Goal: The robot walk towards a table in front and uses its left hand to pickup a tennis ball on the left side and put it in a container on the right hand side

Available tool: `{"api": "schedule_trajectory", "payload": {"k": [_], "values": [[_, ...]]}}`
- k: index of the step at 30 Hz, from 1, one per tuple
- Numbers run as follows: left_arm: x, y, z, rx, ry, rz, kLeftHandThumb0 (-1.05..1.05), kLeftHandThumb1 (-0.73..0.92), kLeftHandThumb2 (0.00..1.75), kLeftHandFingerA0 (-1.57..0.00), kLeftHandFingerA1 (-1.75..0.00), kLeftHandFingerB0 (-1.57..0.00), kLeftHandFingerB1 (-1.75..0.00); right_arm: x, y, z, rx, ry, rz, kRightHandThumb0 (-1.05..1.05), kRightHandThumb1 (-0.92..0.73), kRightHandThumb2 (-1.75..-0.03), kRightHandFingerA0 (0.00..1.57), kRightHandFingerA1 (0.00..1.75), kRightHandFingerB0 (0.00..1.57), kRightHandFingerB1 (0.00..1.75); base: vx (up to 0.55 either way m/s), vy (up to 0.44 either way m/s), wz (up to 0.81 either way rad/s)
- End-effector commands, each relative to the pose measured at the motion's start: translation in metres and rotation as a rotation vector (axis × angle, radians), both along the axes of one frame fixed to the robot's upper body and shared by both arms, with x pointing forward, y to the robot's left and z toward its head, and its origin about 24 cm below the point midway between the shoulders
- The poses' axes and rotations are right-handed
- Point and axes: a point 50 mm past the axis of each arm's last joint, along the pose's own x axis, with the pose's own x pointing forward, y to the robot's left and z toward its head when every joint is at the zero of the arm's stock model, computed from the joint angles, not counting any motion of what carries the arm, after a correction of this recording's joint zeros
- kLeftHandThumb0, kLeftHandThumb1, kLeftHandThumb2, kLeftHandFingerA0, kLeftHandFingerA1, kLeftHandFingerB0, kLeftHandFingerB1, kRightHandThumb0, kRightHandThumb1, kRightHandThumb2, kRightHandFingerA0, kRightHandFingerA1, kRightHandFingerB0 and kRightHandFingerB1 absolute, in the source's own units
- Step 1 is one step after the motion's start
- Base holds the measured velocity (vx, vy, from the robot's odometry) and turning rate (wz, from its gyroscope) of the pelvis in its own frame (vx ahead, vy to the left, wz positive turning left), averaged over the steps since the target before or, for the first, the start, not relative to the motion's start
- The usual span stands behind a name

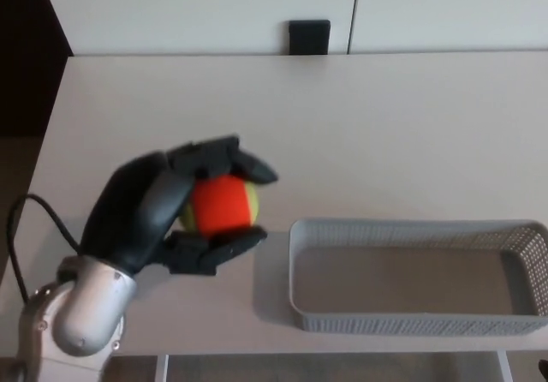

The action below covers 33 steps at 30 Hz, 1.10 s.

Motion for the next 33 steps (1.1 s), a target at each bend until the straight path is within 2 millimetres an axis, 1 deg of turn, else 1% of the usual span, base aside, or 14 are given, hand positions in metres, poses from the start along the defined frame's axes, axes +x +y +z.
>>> {"api": "schedule_trajectory", "payload": {"k": [1, 2, 3, 6, 8, 10, 11, 12, 14, 15, 18, 24, 28, 33], "values": [[-0.009, -0.012, 0.032, -0.121, -0.059, -0.06, -0.14, 0.82, 0.66, -0.94, -1.36, -0.78, -0.8, -0.002, -0.005, 0.001, -0.007, 0.011, -0.007, -0.62, -0.38, -0.77, 0.89, 0.66, 0.59, 0.52, 0.0, 0.0, 0.0], [-0.009, -0.012, 0.033, -0.123, -0.058, -0.062, -0.14, 0.82, 0.66, -0.94, -1.36, -0.78, -0.8, -0.003, -0.005, 0.001, -0.007, 0.012, -0.007, -0.62, -0.38, -0.77, 0.89, 0.66, 0.59, 0.52, 0.0, 0.0, 0.0], [-0.013, -0.025, 0.04, -0.132, -0.105, -0.115, -0.1, 0.8, 0.65, -0.92, -1.33, -0.82, -0.77, -0.003, -0.005, 0.001, -0.013, 0.011, 0.0, -0.55, -0.42, -0.56, 0.95, 0.6, 0.65, 0.42, 0.0, 0.0, 0.0], [-0.018, -0.044, 0.043, -0.119, -0.109, -0.168, -0.11, 0.79, 0.64, -0.93, -1.36, -0.83, -0.84, -0.003, -0.005, 0.001, -0.013, 0.013, 0.002, -0.54, -0.42, -0.55, 0.95, 0.6, 0.65, 0.42, 0.0, 0.0, 0.0], [-0.02, -0.067, 0.039, -0.094, -0.063, -0.244, -0.16, 0.74, 0.72, -0.81, -1.52, -0.82, -0.9, -0.001, -0.003, 0.001, -0.006, 0.01, -0.009, -0.52, -0.42, -0.54, 0.96, 0.6, 0.67, 0.42, 0.0, 0.0, 0.0], [-0.021, -0.077, 0.037, -0.068, -0.057, -0.265, -0.16, 0.74, 0.72, -0.81, -1.52, -0.82, -0.9, -0.001, -0.003, 0.001, -0.003, 0.007, -0.008, -0.52, -0.42, -0.54, 0.96, 0.6, 0.67, 0.42, 0.0, 0.0, 0.0], [-0.021, -0.084, 0.033, -0.062, -0.054, -0.28, -0.16, 0.74, 0.7, -0.77, -1.57, -0.83, -0.88, -0.001, -0.003, 0.0, 0.001, 0.007, -0.012, -0.52, -0.42, -0.54, 0.97, 0.6, 0.68, 0.42, 0.0, 0.0, 0.0], [-0.02, -0.092, 0.027, -0.043, -0.047, -0.295, -0.21, 0.75, 0.71, -0.77, -1.51, -0.81, -0.91, -0.001, -0.002, 0.0, -0.001, 0.008, -0.008, -0.63, -0.39, -0.76, 0.93, 0.66, 0.62, 0.53, 0.0, 0.0, 0.0], [-0.017, -0.104, 0.016, 0.008, -0.026, -0.305, -0.23, 0.76, 0.69, -0.77, -1.57, -0.81, -0.91, 0.0, -0.002, 0.0, -0.005, 0.006, -0.001, -0.63, -0.38, -0.76, 0.92, 0.65, 0.63, 0.53, 0.0, 0.0, 0.0], [-0.016, -0.109, 0.011, 0.019, -0.01, -0.308, -0.26, 0.78, 0.66, -0.79, -1.67, -0.8, -0.95, 0.0, -0.001, 0.001, -0.006, 0.005, 0.003, -0.53, -0.39, -0.56, 0.93, 0.58, 0.64, 0.42, 0.0, 0.0, 0.0], [-0.012, -0.122, -0.006, 0.042, 0.038, -0.315, -0.27, 0.79, 0.66, -0.77, -1.7, -0.79, -0.97, 0.002, 0.0, 0.001, -0.01, -0.001, 0.017, -0.55, -0.42, -0.56, 0.94, 0.58, 0.66, 0.42, 0.0, 0.0, 0.0], [-0.009, -0.13, -0.02, 0.087, 0.075, -0.306, -0.26, 0.8, 0.64, -0.76, -1.69, -0.78, -0.98, 0.006, 0.003, 0.002, -0.009, -0.011, 0.016, -0.53, -0.42, -0.54, 0.96, 0.6, 0.7, 0.43, 0.0, 0.0, 0.0], [-0.006, -0.129, -0.024, 0.077, 0.072, -0.297, -0.26, 0.8, 0.69, -0.76, -1.71, -0.76, -1.05, 0.008, 0.003, 0.003, -0.006, -0.016, 0.025, -0.52, -0.43, -0.54, 0.92, 0.57, 0.67, 0.42, 0.0, 0.0, 0.0], [-0.001, -0.127, -0.024, 0.063, 0.058, -0.283, -0.25, 0.8, 0.67, -0.79, -1.69, -0.75, -1.06, 0.009, 0.003, 0.004, -0.002, -0.021, 0.028, -0.51, -0.43, -0.54, 0.95, 0.58, 0.68, 0.42, 0.0, 0.0, 0.0]]}}
